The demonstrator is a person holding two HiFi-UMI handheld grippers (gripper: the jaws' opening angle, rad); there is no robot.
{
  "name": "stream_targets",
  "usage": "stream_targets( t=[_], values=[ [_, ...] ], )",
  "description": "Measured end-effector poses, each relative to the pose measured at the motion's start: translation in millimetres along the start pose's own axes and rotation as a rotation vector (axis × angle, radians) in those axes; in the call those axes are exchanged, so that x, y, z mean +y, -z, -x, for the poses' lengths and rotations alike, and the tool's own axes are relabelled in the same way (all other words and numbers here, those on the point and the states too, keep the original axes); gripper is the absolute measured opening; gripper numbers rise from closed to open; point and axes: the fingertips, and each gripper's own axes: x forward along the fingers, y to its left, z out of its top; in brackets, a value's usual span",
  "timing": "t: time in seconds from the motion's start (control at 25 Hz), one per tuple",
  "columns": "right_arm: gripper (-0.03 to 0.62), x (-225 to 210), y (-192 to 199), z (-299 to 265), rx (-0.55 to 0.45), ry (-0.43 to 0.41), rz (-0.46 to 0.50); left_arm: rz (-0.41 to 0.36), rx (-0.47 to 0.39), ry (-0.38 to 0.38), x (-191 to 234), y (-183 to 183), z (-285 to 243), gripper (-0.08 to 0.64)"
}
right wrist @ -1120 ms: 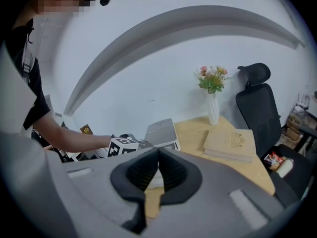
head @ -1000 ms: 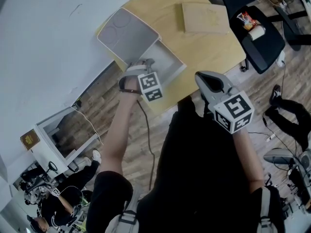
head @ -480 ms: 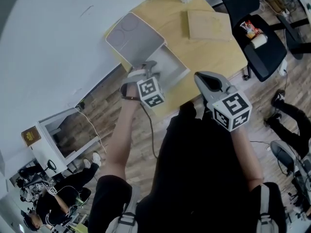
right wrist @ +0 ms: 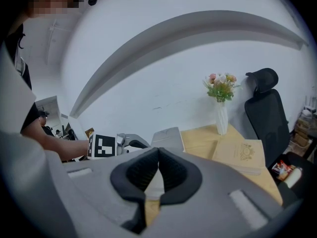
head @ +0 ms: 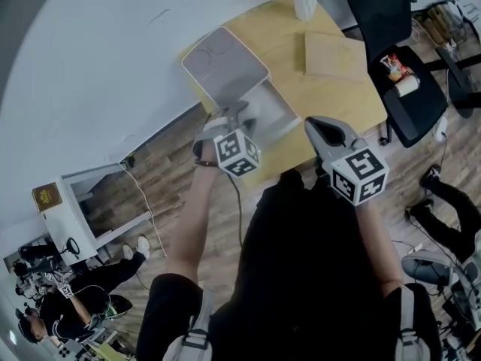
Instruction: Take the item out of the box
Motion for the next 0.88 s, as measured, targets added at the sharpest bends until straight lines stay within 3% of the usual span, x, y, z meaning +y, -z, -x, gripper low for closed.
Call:
stream_targets(
  t=[0.48, 0.88],
  values=[
    [0.003, -17, -21, 15, -0.018, -0.104, 0.039, 0.232, -0.098, -0.175, 19, -50, 57, 0.186],
    [0.003, -36, -50, 29, -0.026, -0.227, 0.09, 0.505, -0.212, -0.29, 29, -104, 96, 0.186]
  ],
)
